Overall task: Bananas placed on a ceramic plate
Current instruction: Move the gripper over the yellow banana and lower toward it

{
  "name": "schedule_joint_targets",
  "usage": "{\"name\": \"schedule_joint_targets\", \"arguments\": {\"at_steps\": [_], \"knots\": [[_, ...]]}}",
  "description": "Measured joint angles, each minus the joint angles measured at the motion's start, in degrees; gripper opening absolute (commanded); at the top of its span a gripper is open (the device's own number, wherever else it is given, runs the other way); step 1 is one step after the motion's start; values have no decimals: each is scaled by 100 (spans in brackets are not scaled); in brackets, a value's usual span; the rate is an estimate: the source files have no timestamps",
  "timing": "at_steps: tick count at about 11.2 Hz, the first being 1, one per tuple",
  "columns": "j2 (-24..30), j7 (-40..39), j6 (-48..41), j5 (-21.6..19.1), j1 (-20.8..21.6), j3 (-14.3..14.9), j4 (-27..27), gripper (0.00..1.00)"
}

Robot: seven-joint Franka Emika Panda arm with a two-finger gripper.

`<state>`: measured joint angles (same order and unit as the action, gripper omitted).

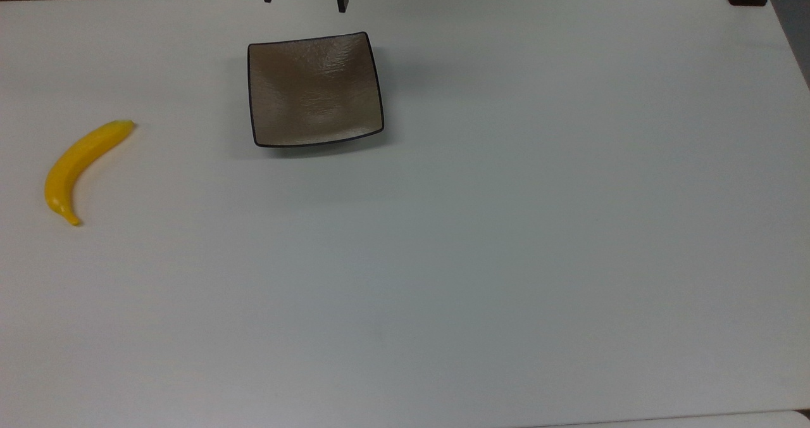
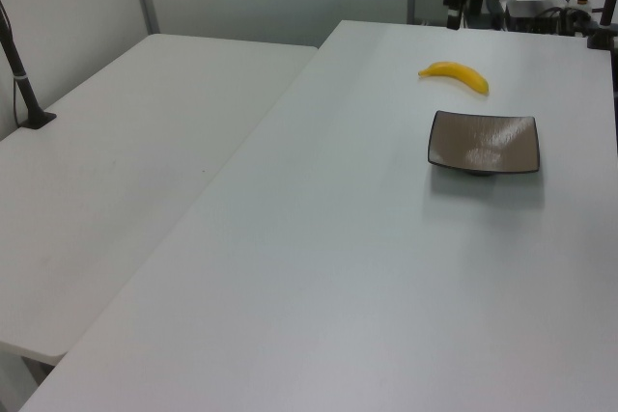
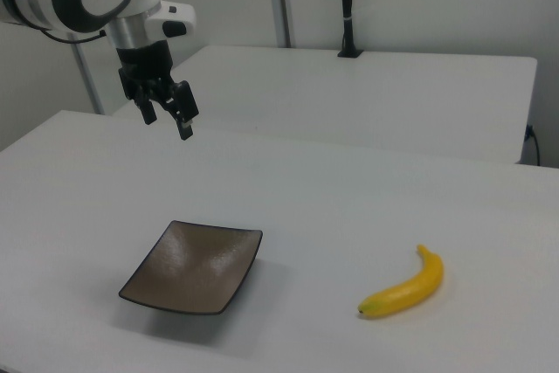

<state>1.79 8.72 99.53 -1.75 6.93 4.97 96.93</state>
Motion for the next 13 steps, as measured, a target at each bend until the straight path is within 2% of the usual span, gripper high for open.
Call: {"name": "schedule_joint_targets", "arguments": {"at_steps": [9,13], "knots": [[-107,-23,13,11,-154,-99,-5,100],[-204,-27,539,11,-360,-108,-26,100]]}}
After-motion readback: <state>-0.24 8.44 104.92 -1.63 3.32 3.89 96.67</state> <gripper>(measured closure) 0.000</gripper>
